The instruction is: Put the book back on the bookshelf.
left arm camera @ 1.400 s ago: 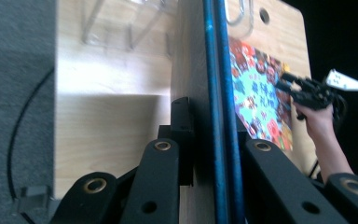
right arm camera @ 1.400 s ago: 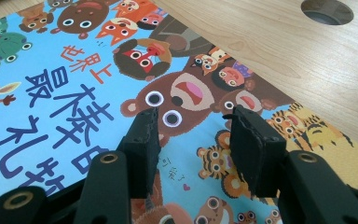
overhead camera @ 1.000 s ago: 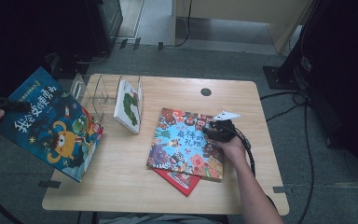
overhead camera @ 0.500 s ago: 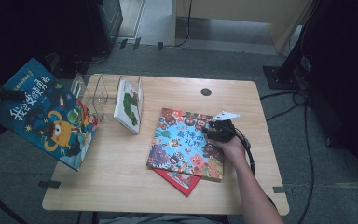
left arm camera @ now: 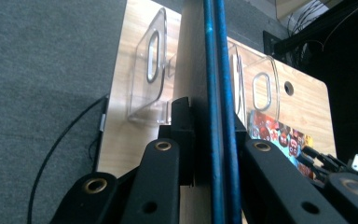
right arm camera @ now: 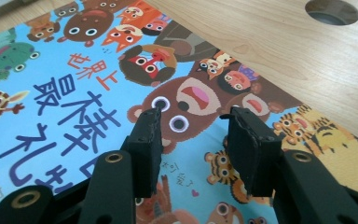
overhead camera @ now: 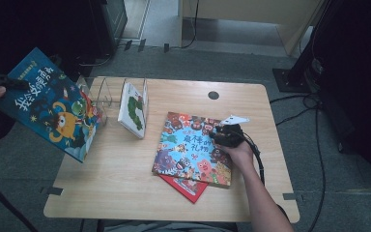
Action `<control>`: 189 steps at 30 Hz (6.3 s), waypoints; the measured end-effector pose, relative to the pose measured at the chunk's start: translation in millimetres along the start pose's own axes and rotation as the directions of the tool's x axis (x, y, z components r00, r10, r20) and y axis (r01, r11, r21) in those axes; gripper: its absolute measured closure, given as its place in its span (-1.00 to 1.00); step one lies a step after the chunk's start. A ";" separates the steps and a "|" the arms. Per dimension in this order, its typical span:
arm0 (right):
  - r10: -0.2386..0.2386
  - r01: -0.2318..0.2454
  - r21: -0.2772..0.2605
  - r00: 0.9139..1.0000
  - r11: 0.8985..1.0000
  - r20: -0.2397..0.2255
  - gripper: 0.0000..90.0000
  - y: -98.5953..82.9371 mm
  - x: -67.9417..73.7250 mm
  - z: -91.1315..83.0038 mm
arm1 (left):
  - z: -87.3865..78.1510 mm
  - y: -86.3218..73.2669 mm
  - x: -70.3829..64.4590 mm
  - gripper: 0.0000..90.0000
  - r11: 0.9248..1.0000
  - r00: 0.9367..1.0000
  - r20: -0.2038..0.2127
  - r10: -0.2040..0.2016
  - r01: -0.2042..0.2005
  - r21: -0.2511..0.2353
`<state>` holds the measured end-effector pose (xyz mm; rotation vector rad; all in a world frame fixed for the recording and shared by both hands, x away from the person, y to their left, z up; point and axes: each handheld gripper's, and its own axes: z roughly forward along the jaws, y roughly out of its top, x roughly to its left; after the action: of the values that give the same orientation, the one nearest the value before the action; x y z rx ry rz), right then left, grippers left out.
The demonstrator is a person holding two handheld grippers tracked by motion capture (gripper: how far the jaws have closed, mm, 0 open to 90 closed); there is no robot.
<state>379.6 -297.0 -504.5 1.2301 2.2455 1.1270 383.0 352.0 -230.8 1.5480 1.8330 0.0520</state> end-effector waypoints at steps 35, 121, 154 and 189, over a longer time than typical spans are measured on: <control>-0.030 0.029 0.018 0.999 0.999 0.044 0.17 -26.4 34.5 -30.1 | 77.2 46.6 13.4 0.80 0.999 1.000 0.005 -0.008 0.008 -0.037; 0.044 -0.044 0.016 0.999 0.999 -0.030 0.25 -1.0 -16.4 -6.9 | 163.7 -134.9 -71.9 0.16 0.943 0.939 0.145 0.313 -0.325 0.068; 0.108 -0.108 -0.029 0.994 0.994 0.015 0.44 -22.7 -24.9 -29.0 | 249.7 -202.9 -119.5 0.19 0.840 0.835 0.273 0.477 -0.524 0.137; 0.188 -0.195 0.055 0.976 0.979 0.108 1.00 -44.5 -27.9 -49.8 | 283.2 -231.5 -115.9 0.97 0.796 0.787 0.365 0.498 -0.581 0.166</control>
<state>340.3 -357.6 -509.8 1.5226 2.1398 1.0377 342.9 71.8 -489.9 2.1140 1.1331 -0.1685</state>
